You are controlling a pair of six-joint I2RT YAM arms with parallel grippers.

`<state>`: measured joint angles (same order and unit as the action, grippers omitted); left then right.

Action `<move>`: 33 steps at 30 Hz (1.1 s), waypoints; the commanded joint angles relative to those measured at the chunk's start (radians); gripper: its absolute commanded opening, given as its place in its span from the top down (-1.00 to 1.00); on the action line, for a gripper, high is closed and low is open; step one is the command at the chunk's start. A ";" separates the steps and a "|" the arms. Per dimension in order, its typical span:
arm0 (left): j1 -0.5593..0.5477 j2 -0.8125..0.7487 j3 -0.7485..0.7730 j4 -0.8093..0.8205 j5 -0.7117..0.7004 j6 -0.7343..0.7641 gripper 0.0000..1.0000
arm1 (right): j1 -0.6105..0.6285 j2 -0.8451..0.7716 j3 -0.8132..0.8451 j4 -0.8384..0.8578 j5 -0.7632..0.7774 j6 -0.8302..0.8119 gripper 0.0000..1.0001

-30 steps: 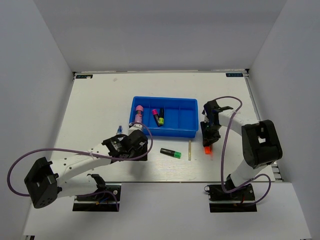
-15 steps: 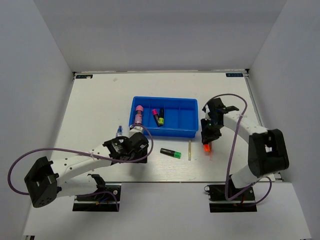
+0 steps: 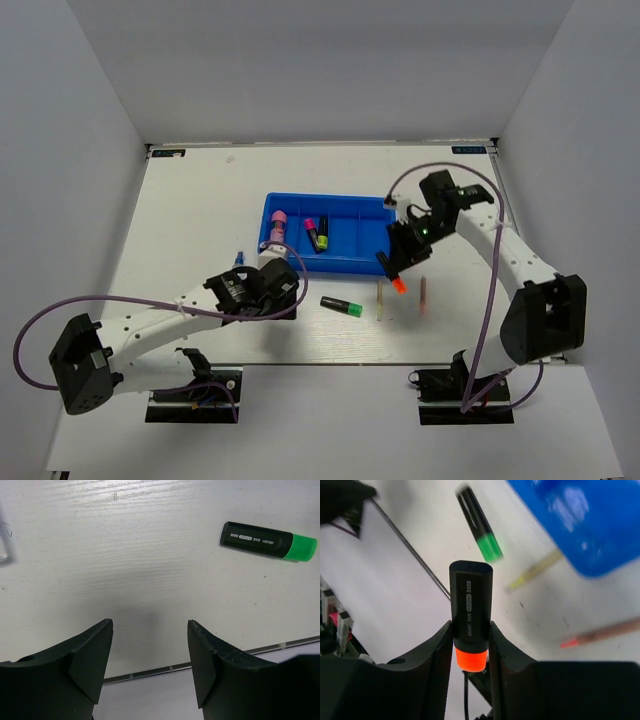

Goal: Sort the stationery into containers
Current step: Place the pen in the storage box.

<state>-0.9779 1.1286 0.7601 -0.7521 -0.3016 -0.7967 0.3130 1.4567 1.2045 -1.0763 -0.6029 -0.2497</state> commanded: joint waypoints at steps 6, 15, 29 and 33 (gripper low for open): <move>-0.033 0.014 0.070 -0.027 -0.086 -0.055 -0.43 | 0.124 0.452 0.645 0.110 -0.146 0.331 1.00; -0.062 -0.062 0.045 -0.102 -0.172 -0.131 -0.41 | 0.236 0.686 0.886 0.203 0.215 0.614 1.00; -0.067 -0.081 0.004 -0.086 -0.176 -0.156 -0.39 | 0.302 0.767 0.819 0.260 0.390 0.714 1.00; -0.067 -0.087 -0.004 -0.081 -0.176 -0.168 -0.39 | 0.311 0.791 0.849 0.260 0.371 0.705 0.62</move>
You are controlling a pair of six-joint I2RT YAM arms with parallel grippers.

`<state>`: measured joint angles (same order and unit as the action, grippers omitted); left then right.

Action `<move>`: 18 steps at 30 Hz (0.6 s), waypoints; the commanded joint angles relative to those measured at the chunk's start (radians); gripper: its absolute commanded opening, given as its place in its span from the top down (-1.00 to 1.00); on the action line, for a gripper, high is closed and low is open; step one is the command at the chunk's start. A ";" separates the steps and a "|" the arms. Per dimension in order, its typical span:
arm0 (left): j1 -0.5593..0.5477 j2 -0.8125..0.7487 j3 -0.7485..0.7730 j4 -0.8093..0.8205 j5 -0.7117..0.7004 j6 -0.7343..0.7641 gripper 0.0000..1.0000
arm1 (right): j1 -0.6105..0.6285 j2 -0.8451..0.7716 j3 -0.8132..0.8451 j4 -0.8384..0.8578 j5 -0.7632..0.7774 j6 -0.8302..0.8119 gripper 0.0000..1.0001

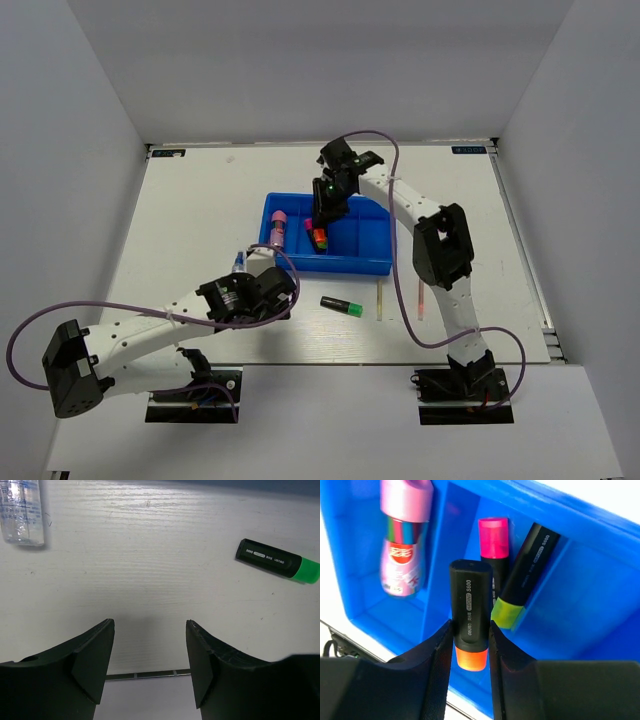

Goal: Sort the stationery into containers
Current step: Place the pen in the storage box, then move the pen to the center of the board.

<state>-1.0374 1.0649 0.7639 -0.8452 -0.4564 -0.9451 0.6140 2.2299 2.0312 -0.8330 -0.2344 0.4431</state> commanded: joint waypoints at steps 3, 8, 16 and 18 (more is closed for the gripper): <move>-0.013 -0.037 -0.018 0.026 -0.024 -0.023 -0.39 | 0.016 0.017 0.026 0.009 -0.011 0.003 0.08; -0.016 -0.030 -0.011 0.043 -0.024 -0.029 -0.39 | 0.013 -0.016 0.004 0.017 -0.046 -0.018 -0.07; -0.039 0.061 0.075 0.107 -0.031 -0.082 0.80 | 0.007 -0.281 -0.138 -0.031 0.007 -0.302 1.00; -0.050 0.133 0.112 0.112 -0.054 -0.162 0.95 | 0.001 -0.463 -0.286 0.039 0.052 -0.434 1.00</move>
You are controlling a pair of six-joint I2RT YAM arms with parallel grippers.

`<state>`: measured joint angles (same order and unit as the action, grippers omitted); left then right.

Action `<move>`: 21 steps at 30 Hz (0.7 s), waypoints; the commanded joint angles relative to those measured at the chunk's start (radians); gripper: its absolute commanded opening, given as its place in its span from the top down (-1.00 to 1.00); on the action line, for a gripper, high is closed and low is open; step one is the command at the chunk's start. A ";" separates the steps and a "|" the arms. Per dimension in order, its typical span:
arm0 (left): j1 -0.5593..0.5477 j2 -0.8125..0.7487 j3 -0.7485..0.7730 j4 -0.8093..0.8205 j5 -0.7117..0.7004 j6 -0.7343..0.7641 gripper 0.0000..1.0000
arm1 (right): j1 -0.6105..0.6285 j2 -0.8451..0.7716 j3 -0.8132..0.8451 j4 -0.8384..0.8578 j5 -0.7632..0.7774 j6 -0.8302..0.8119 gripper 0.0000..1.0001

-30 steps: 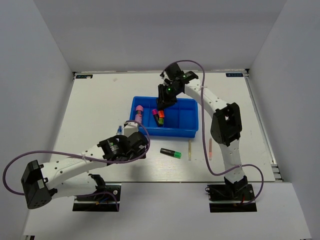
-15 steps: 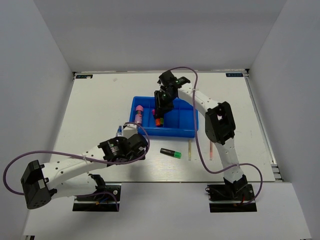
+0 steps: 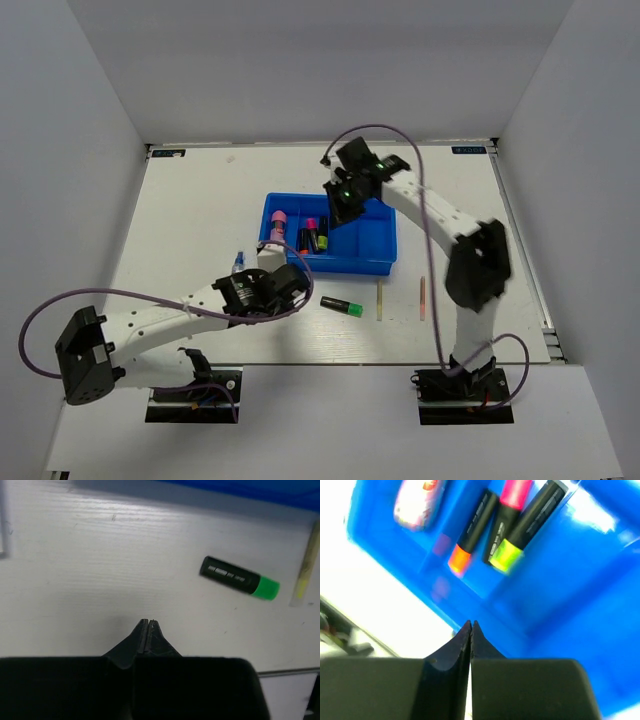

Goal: Sort the stationery into containers
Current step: Move the pen to the center of the board.

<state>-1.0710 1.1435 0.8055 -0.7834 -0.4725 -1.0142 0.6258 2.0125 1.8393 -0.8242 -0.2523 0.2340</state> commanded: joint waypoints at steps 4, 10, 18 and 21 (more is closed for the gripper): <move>-0.056 0.201 0.136 0.019 -0.156 -0.402 0.96 | -0.034 -0.597 -0.528 0.166 0.145 -0.505 0.09; -0.118 0.453 0.367 -0.117 -0.228 -0.760 -0.24 | -0.064 -0.964 -0.891 0.142 0.122 -0.754 -0.37; -0.168 0.665 0.600 -0.250 -0.259 -0.915 -0.61 | -0.101 -1.135 -1.031 0.109 0.084 -0.679 -0.40; -0.172 0.706 0.620 -0.287 -0.250 -0.974 -0.51 | -0.110 -1.155 -1.046 0.138 0.090 -0.657 -0.40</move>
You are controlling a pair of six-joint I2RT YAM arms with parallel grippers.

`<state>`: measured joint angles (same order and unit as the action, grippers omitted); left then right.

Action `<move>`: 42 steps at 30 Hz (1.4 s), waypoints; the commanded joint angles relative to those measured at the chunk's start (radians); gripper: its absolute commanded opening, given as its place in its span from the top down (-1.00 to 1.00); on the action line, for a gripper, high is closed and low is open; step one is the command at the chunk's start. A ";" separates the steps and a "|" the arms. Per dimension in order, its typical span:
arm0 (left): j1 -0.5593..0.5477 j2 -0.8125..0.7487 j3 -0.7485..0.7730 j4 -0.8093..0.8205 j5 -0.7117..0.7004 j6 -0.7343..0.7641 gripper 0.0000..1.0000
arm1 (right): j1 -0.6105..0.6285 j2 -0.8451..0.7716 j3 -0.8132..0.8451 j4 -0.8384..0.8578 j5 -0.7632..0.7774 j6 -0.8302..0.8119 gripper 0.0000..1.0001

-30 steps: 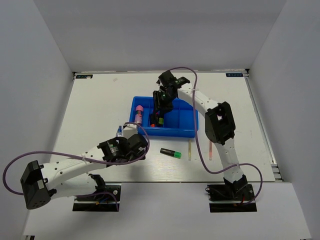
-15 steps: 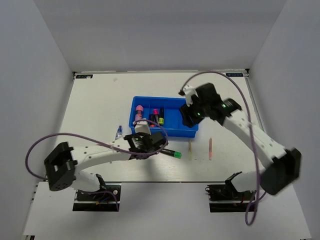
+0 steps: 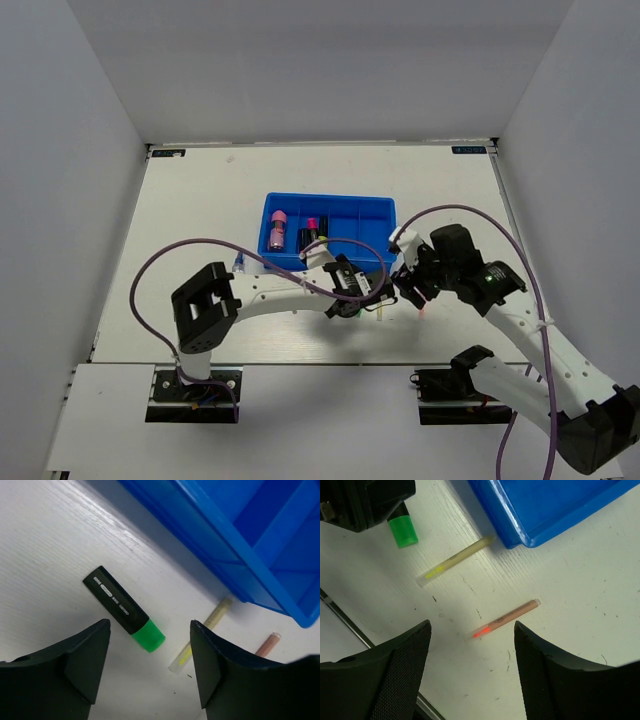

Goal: Sort the stationery into containers
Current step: Move the pen to the center of the board.

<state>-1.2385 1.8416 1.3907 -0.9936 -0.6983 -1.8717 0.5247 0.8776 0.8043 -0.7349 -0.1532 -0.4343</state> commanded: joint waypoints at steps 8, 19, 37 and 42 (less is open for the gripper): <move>-0.013 0.086 0.039 -0.065 0.002 -0.190 -0.39 | -0.020 -0.060 -0.017 0.078 0.060 0.037 -0.40; 0.005 0.183 0.099 -0.100 0.057 -0.251 -0.26 | -0.023 -0.095 -0.053 0.107 0.086 0.063 -0.40; 0.047 0.240 0.048 -0.083 0.216 -0.280 -0.07 | -0.022 -0.134 -0.070 0.120 0.118 0.066 -0.40; 0.034 0.202 -0.008 -0.163 0.235 -0.288 -0.07 | -0.020 -0.141 -0.063 0.120 0.116 0.069 -0.40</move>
<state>-1.1999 2.0403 1.4452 -1.1004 -0.5579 -1.9820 0.5049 0.7521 0.7361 -0.6468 -0.0475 -0.3733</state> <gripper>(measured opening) 0.534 0.701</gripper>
